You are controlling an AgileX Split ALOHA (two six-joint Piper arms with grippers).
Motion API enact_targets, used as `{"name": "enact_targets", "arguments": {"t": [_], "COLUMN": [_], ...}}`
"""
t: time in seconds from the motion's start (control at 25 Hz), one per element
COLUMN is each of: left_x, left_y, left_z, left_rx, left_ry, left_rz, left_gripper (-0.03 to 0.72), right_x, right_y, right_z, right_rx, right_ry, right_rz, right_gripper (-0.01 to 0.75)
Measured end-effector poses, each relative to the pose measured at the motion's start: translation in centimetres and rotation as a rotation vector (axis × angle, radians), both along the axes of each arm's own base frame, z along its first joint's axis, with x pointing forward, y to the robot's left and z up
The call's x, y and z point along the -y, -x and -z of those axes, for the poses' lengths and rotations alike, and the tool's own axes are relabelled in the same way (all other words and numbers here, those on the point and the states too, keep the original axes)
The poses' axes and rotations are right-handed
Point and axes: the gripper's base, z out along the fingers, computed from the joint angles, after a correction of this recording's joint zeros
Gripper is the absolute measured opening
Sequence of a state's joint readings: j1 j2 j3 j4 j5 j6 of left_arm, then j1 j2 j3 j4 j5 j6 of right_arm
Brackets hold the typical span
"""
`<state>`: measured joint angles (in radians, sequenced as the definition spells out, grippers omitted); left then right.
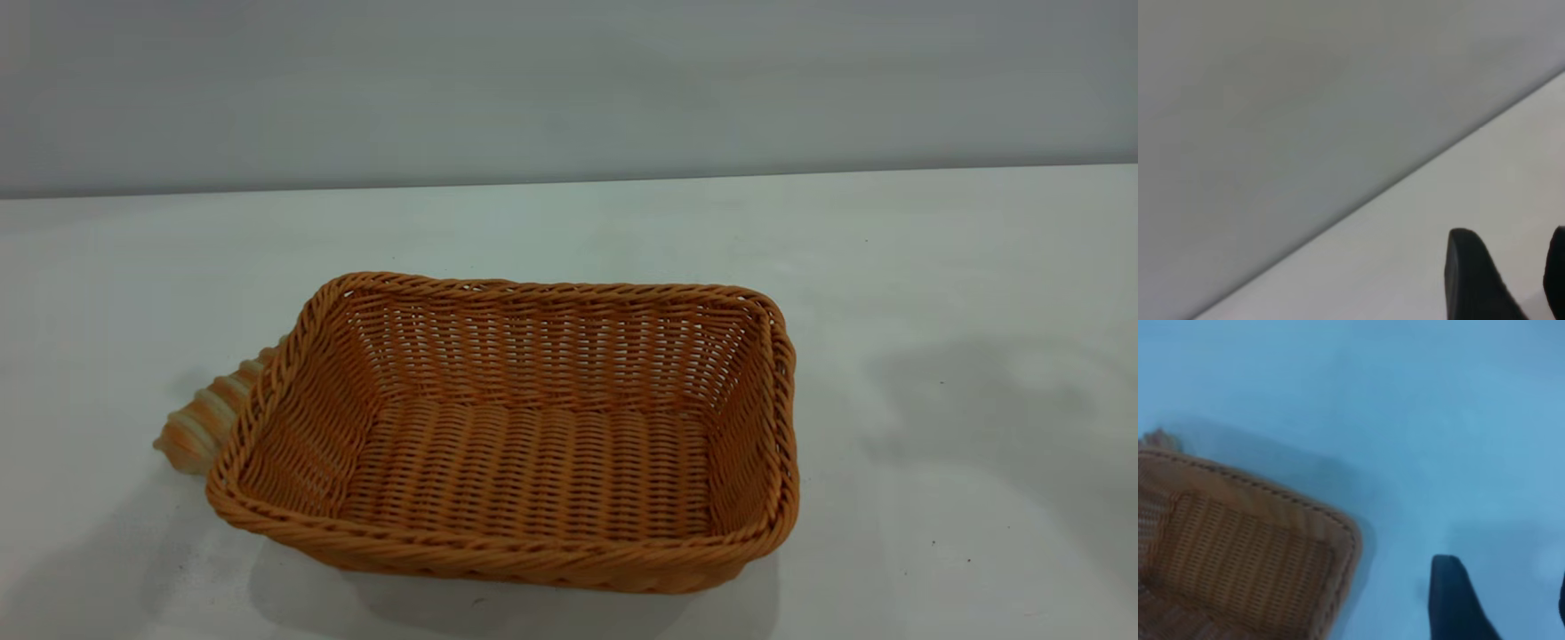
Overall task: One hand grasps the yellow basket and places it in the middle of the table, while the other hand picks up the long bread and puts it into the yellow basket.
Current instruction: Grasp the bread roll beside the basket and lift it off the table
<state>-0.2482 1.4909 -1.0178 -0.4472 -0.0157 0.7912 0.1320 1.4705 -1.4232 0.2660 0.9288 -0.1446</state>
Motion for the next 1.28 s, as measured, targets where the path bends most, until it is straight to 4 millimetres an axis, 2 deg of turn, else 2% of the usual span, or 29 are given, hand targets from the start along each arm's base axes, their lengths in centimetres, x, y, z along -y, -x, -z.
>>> {"name": "enact_targets", "arguments": {"t": [0.12,0.24,0.44,0.52,0.64,0.76,1.04,1.28], "left_x": [0.0,0.0,0.1,0.1,0.1,0.2,0.3,0.3], "left_y": [0.0,0.0,0.0,0.0,0.0,0.1,0.3,0.3], "left_z": [0.1,0.1,0.1,0.1,0.2,0.3,0.6,0.6], "left_rx": [-0.010,-0.011,-0.019,-0.019,-0.027,-0.042,-0.081,-0.083], "left_ry": [0.015,0.021,0.038,0.039,0.040,0.039,0.041,0.041], "left_rz": [-0.005,-0.007,-0.014,-0.014,-0.011,-0.005,0.011,0.012], "left_gripper": [0.328,0.328,0.328,0.328,0.328,0.328,0.328,0.328], "right_x": [0.7,1.5,2.9,3.4,3.9,4.1,4.2,4.5], "right_y": [3.9,8.4,17.0,20.2,24.0,25.9,26.8,28.6], "right_z": [-0.3,1.3,3.7,3.6,3.1,3.2,4.2,6.1], "right_rx": [0.025,0.048,0.181,0.257,0.329,0.331,0.244,0.271], "right_ry": [0.027,0.031,0.018,0.014,0.015,0.029,0.092,0.099], "right_rz": [0.003,0.022,0.062,0.061,0.051,0.041,-0.012,-0.021], "right_gripper": [0.406,0.403,0.403,0.403,0.403,0.403,0.403,0.401]}}
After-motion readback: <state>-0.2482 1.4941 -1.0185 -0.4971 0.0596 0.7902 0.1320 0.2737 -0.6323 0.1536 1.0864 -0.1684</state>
